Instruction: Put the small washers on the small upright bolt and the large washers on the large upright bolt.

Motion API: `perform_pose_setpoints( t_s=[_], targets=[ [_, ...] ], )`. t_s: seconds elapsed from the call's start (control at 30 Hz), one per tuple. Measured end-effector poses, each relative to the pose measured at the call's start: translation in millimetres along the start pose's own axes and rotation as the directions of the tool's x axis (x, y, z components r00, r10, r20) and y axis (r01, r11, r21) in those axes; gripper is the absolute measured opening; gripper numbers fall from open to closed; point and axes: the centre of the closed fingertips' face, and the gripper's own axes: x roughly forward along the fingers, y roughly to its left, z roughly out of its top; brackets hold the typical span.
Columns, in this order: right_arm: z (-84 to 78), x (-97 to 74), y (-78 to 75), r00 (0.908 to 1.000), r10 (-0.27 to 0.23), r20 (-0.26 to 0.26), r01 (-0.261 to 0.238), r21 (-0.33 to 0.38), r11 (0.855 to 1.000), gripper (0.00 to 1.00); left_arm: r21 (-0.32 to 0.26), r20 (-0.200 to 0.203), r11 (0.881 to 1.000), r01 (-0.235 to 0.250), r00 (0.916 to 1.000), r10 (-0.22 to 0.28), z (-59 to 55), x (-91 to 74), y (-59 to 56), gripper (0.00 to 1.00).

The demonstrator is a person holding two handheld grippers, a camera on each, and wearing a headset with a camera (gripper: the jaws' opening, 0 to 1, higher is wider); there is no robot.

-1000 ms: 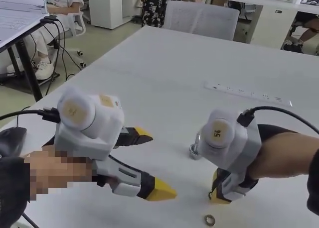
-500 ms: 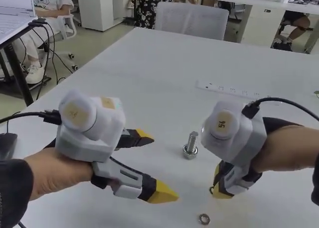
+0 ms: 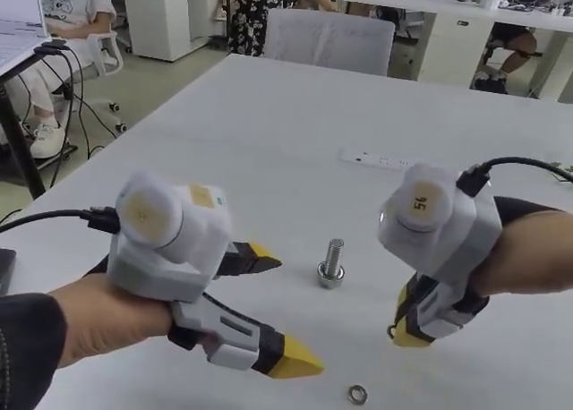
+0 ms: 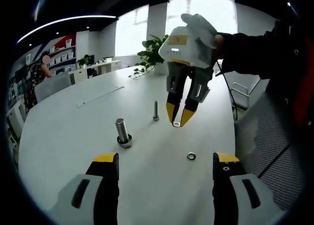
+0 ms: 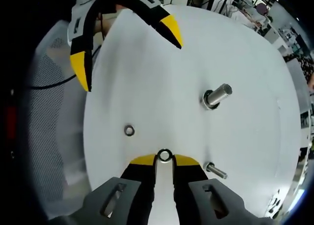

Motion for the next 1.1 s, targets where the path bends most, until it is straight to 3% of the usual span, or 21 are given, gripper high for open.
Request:
perform_pose_setpoints(
  t_s=[0.37,0.63,0.8,1.1],
  targets=[
    [-10.4,-31.6,-12.2,0.9991,-0.043,0.004,0.043,0.024,0.999,0.13,0.016,-0.011,1.000,0.027,0.9996,-0.027,1.8,9.0,-7.1,0.78],
    [-20.6,-52.1,-29.1,0.9963,-0.086,0.003,0.085,0.053,0.995,0.13,0.022,-0.019,0.999,0.042,0.9990,-0.041,2.3,11.1,-10.3,0.78],
    [-24.4,-57.4,-45.8,0.9939,-0.111,0.002,0.110,0.068,0.992,0.13,0.025,-0.022,0.999,0.044,0.9988,-0.043,2.7,11.8,-10.3,0.78],
    [-23.3,-58.5,-62.2,0.9926,-0.121,-0.001,0.121,0.071,0.990,0.13,0.016,-0.027,0.999,0.042,0.9987,-0.042,-0.4,13.2,-10.3,0.78]
  ],
)
